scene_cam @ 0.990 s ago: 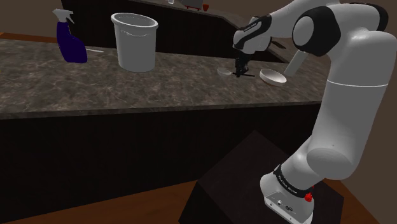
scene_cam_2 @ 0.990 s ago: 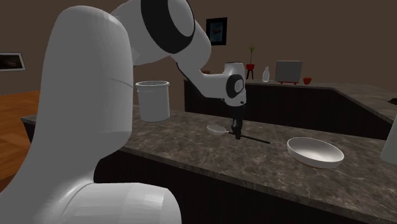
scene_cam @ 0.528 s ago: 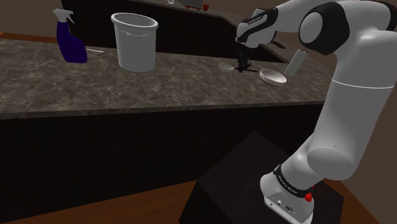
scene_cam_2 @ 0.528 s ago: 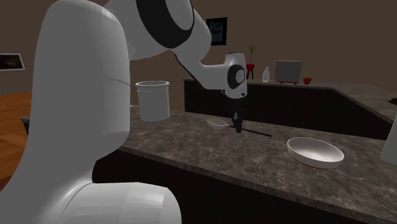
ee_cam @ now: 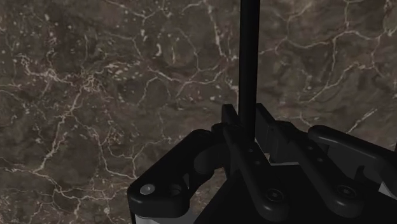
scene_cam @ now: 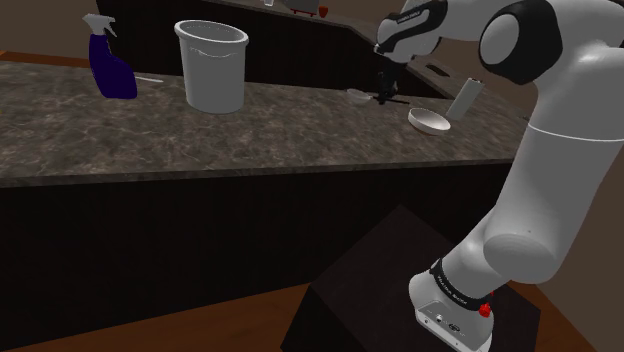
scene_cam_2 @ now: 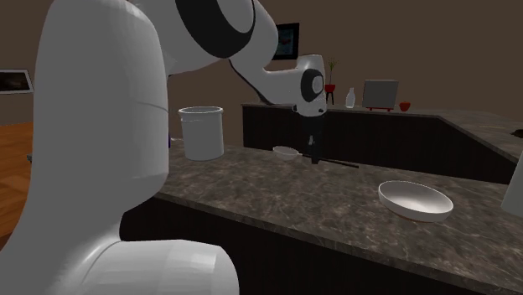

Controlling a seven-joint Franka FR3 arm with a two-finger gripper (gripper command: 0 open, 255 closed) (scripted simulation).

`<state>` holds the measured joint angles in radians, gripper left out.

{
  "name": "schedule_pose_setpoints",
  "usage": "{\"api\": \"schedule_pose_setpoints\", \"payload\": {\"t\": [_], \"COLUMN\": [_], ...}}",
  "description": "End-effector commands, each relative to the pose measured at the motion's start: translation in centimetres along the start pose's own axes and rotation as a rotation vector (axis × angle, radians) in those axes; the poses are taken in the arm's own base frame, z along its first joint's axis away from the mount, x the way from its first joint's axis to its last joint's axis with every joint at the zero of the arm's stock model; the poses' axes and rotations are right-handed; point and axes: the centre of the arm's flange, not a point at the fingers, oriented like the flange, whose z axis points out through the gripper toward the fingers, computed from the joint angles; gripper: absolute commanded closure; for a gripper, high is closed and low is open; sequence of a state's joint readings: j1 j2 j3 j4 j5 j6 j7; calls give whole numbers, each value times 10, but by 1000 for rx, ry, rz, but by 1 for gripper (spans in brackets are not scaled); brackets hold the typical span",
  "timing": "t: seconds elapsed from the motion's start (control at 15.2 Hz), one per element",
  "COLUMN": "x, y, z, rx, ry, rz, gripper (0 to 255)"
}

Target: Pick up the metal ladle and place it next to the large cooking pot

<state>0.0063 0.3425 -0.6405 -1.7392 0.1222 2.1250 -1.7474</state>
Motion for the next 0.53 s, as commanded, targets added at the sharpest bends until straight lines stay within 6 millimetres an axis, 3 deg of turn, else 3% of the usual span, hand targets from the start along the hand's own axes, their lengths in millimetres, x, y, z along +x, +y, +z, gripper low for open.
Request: {"api": "schedule_pose_setpoints", "payload": {"t": [0.0, 0.46], "x": [-2, -6], "y": [0, 3], "z": [-11, -48], "rx": [0, 0], "ry": [0, 0], "rz": [0, 0], "gripper": [255, 255]}}
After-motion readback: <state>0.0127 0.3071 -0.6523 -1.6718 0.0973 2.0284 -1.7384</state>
